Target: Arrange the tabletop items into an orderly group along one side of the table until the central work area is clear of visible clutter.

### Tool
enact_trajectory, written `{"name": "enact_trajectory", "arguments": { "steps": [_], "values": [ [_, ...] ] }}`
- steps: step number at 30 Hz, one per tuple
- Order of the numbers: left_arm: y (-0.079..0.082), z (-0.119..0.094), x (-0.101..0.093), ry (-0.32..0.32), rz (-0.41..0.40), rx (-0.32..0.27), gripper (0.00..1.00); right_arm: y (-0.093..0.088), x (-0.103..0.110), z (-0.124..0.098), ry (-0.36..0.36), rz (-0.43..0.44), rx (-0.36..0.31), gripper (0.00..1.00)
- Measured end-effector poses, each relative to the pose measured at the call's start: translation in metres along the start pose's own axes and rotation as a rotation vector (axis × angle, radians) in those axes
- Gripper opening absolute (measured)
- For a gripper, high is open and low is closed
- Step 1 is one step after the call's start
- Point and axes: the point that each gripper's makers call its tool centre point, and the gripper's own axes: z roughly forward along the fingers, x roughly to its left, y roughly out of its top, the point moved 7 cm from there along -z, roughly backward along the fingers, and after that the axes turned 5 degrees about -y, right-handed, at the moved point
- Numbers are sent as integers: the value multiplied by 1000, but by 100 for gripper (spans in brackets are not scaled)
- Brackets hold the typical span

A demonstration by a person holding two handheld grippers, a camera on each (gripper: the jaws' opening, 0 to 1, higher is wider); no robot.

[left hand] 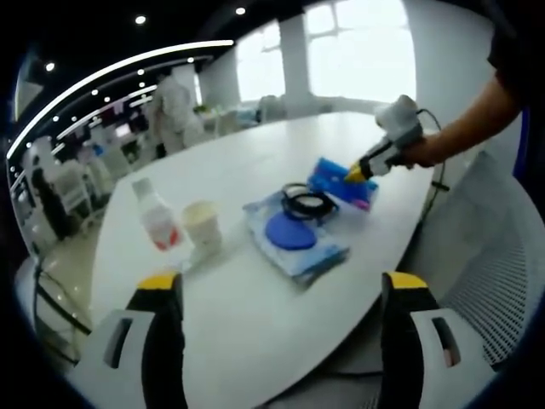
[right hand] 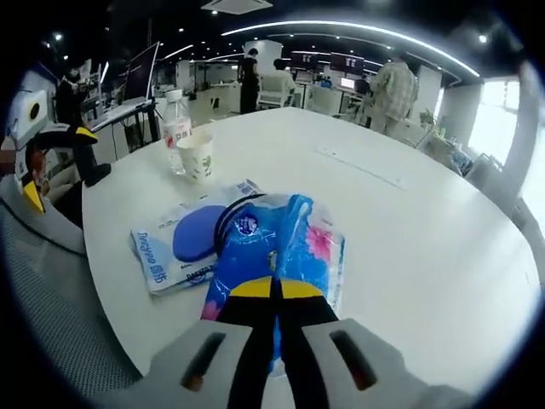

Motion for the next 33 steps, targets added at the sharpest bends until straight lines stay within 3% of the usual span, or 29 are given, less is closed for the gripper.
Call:
{"name": "enact_trajectory", "arguments": {
  "steps": [9,33],
  "values": [
    [-1,0,1,6,-3,5,93,-8,-17,-3,-63,45,11,0],
    [-1,-1,2,-1,-8,5,91,-52,-63,-20,-247,139,104,0]
  ]
}}
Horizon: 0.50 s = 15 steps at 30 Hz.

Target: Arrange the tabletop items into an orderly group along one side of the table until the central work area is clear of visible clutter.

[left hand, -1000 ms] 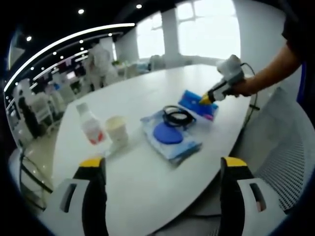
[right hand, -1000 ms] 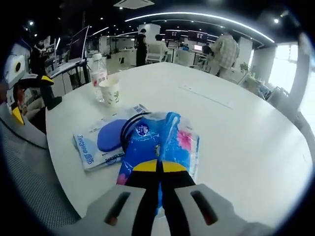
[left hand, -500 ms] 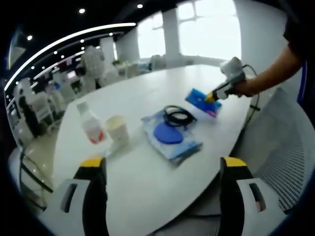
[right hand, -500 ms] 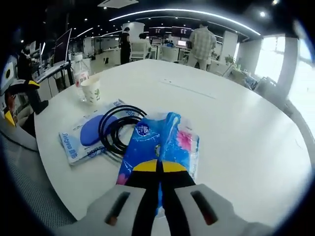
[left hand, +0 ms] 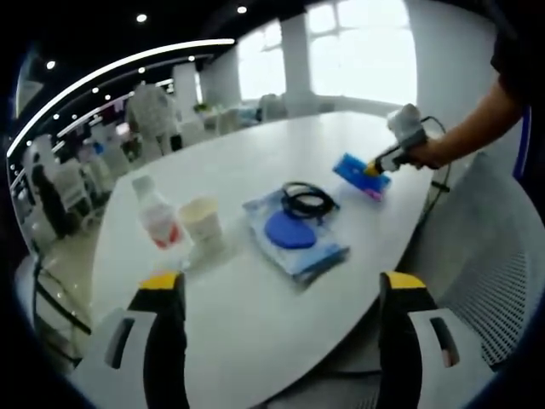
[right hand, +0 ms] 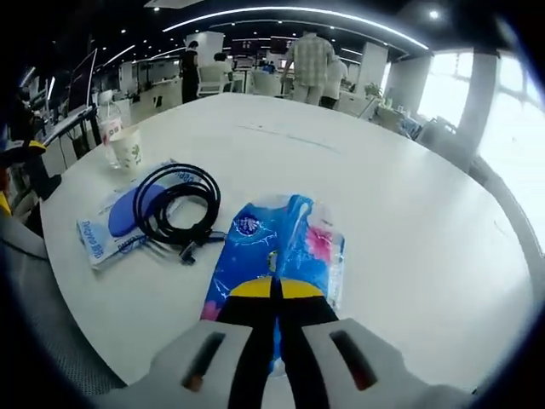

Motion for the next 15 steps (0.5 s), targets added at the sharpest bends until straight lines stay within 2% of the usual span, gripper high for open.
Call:
{"name": "enact_trajectory", "arguments": {
  "steps": [15],
  "values": [
    [-1,1,0,0,1,10,90,-17,-20,5,-57,-13,52,0]
  ]
}}
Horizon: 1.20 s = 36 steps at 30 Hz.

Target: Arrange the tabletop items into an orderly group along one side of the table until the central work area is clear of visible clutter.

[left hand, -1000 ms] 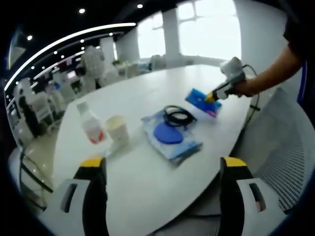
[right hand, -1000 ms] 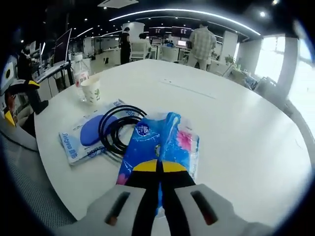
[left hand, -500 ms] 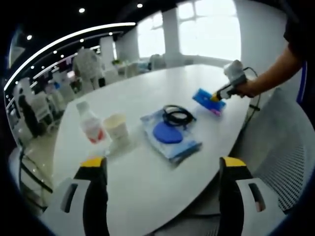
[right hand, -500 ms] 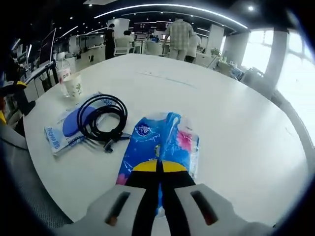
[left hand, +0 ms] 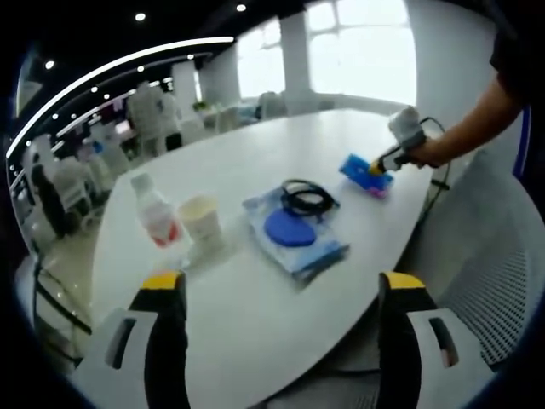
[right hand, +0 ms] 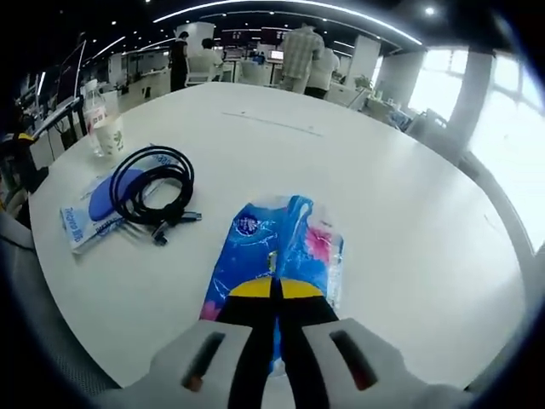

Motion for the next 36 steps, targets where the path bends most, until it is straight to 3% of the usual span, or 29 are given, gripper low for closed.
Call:
{"name": "enact_trajectory", "arguments": {
  "steps": [20,36],
  "values": [
    [1,0,0,-4,0,-6,90,7,2,-7,-14,34,-51,9],
    [2,-1,0,-2,-4,-19,90,25,23,-9,61,64,-106,17]
  ]
}}
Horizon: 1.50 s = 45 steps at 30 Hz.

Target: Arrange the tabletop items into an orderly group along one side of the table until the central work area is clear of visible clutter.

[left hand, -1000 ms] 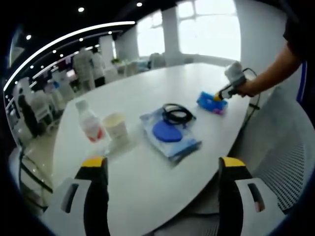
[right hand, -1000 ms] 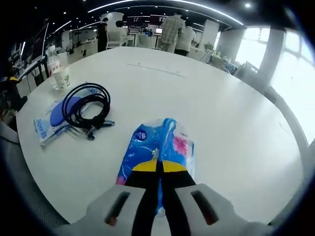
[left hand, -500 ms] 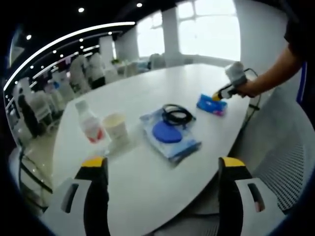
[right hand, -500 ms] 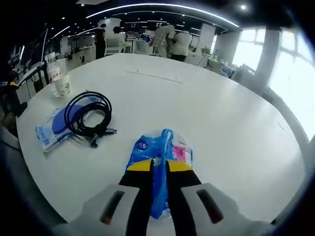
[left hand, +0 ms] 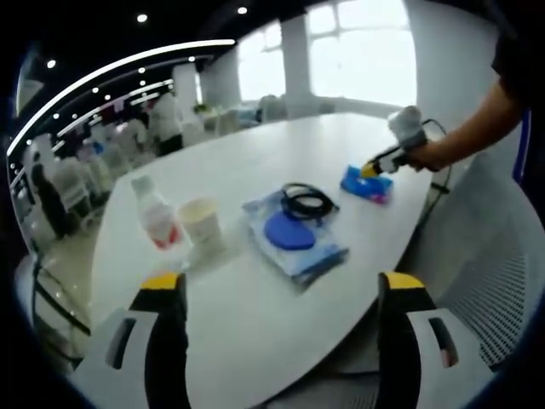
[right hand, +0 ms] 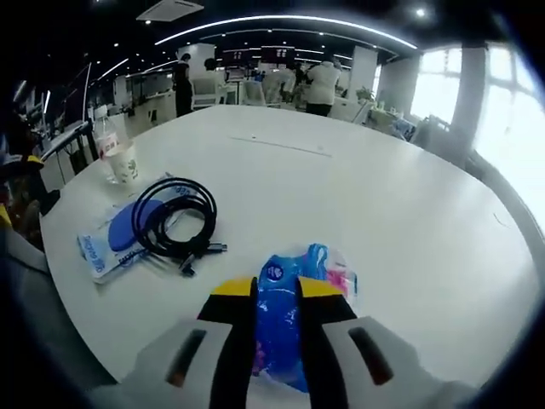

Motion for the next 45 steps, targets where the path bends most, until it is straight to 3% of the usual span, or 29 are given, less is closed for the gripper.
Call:
{"name": "enact_trajectory", "arguments": {
  "steps": [18,28,38,45],
  "values": [
    [-1,0,-1,-7,0,8,90,5,23,16,66,16,18,18],
    [-2,1,-1,-7,-1,13,90,6,38,28,113,88,46,19],
    [-2,1,0,-2,-5,20,89,7,55,40,164,217,80,21],
    [-2,1,0,2,-8,20,89,7,61,48,181,428,117,23]
  ]
}}
